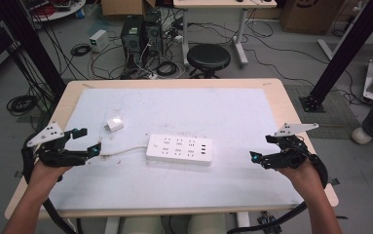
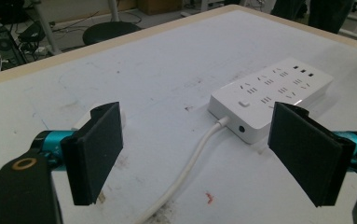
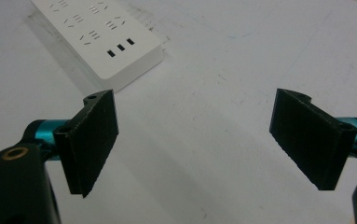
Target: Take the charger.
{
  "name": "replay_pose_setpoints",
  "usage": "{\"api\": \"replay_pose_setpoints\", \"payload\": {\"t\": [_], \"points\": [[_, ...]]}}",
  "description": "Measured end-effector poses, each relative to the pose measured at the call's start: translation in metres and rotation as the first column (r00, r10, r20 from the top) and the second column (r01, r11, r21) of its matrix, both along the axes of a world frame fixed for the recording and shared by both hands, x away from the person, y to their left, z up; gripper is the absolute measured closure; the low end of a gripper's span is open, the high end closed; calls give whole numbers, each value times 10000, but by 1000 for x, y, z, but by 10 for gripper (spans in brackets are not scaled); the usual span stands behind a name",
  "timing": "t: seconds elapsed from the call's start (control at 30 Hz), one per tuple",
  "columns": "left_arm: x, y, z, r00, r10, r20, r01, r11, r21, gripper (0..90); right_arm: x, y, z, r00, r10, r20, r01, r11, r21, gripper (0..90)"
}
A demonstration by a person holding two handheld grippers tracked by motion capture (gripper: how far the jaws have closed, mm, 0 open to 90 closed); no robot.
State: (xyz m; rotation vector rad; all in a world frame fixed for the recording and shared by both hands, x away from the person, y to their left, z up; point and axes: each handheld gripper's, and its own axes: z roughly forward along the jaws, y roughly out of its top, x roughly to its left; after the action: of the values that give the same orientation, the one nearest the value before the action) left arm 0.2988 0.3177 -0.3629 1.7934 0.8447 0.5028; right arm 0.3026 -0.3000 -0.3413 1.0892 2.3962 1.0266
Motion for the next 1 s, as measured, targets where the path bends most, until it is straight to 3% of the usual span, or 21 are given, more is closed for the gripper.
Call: {"api": "replay_pose_setpoints", "payload": {"t": [0.3,0.6,0.7,0.73,0.87,1.0], "points": [[5,0,2,10000,18,2,-18,10000,-15,179,-1,-5,3,9999,-87,78,87,10000,-18,156],[25,-1,26,9987,-404,319,400,9991,122,179,3,-4,7,9999,-70,130,70,10000,20,156],[35,-3,33,9968,-698,390,690,9974,210,179,3,-3,8,9998,-104,155,104,9999,27,156],[42,-4,36,9959,-848,328,834,9957,413,179,3,-3,8,9998,-85,176,85,10000,9,156],[47,-4,37,9955,-898,317,884,9952,415,179,2,-3,7,9999,-99,115,99,9999,-33,157],[70,-3,41,9956,-874,345,855,9950,518,179,3,-4,11,9998,-156,93,157,9998,-77,156]]}}
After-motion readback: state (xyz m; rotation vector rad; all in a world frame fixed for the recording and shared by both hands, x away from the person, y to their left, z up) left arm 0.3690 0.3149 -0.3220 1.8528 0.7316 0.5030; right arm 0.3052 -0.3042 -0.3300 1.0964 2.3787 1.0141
